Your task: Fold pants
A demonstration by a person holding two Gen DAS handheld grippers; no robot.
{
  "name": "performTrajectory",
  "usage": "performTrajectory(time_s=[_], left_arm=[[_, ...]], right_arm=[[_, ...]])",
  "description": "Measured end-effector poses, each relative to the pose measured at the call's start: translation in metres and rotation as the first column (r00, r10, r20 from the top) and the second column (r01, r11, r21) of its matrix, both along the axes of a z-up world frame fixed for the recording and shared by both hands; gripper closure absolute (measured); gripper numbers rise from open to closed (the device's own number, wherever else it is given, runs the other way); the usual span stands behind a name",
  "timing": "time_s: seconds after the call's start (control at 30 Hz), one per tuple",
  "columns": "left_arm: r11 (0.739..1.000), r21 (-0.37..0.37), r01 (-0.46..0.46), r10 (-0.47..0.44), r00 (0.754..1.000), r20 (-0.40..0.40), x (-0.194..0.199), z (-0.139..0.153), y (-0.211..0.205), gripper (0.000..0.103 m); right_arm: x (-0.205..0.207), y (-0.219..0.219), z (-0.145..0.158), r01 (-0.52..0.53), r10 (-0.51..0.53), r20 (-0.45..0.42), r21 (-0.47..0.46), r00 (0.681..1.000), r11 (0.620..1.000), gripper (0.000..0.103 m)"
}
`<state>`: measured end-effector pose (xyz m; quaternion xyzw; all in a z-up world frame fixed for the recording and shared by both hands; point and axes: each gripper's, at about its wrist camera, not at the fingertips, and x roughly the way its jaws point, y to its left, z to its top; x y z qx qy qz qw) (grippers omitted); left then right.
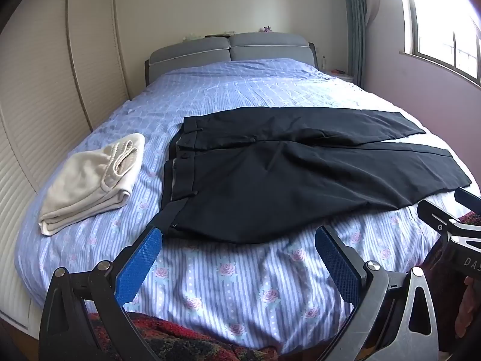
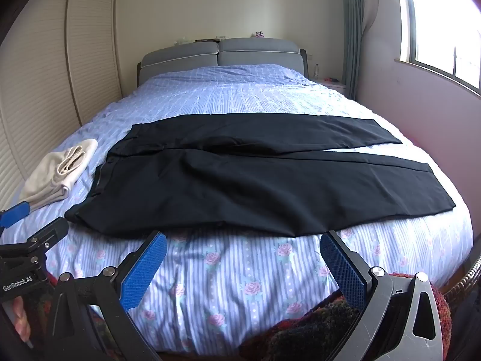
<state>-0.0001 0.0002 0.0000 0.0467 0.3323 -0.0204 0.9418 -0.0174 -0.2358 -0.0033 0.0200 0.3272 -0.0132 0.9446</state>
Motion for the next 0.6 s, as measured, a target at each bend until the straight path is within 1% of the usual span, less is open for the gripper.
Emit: performTrajectory(time_s=[0.47,0.5,0.6], left_arm=[[0.999,-0.019,0.026,-0.026,1.000,0.010,-0.0043,0.0006,0.0062,0.000],[1.000,-0.012,0.023,-0.023,1.000,0.004,-0.0006,0.0014,0.0000,0.000],[1.000,-0.014,0.018,-0.018,1.000,0.010,-0.0014,0.0023,0.0005,0.000]], right_arm=[[0.0001,0.0000,-0.0001,0.000,0.000,-0.001,-0.001,1.000,1.000,0.000],[0.0000,-0.0002,0.0000,0.001,-0.001,0.000,-0.001,1.000,1.000,0.000],[-0.0001,-0.0002,0.0000,0.000,0.000,0.000,-0.001,1.000,1.000,0.000]])
